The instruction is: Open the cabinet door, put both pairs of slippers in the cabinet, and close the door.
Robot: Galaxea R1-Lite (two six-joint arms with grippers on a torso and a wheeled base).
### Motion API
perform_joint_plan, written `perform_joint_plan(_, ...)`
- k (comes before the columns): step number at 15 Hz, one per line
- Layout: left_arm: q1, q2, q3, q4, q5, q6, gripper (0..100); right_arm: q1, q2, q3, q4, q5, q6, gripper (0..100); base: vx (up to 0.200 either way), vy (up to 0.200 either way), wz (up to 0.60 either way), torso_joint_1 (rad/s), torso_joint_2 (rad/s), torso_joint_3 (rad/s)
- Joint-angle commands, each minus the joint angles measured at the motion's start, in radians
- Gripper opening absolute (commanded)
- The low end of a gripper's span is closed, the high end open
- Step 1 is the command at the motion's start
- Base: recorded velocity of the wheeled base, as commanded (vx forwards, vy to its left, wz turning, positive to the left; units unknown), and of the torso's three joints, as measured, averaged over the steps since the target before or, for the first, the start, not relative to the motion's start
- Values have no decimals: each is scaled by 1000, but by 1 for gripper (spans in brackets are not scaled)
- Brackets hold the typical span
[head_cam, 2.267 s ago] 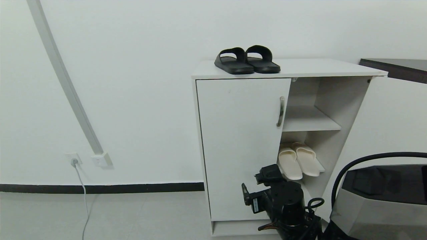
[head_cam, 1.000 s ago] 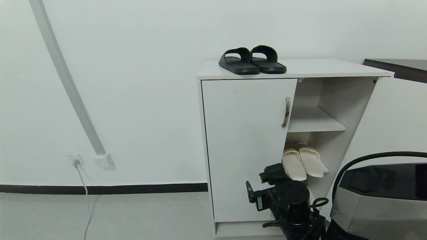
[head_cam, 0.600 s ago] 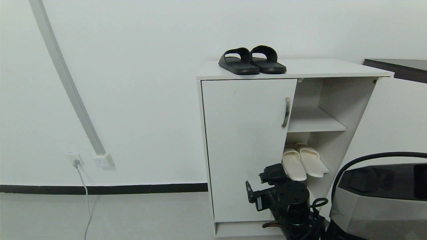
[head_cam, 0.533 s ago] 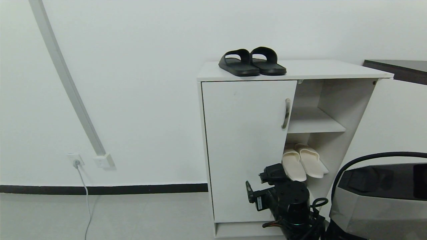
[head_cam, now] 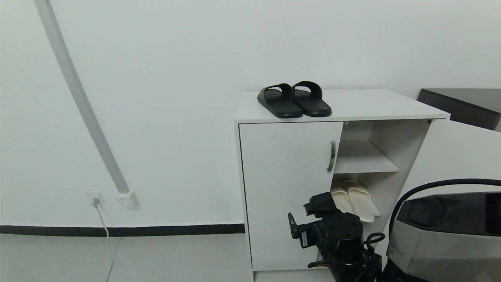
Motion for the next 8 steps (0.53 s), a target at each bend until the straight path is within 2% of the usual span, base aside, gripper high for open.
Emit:
perform_joint_plan(1, 0, 1, 0, 1, 0, 0, 0, 0, 2, 0, 0, 0, 0, 100, 0, 0, 0, 139, -461, -320)
perform_joint_plan(8, 0, 1, 0, -1, 0, 0, 0, 0, 10, 8, 0, 0, 0, 100, 0, 0, 0, 170, -491, -321)
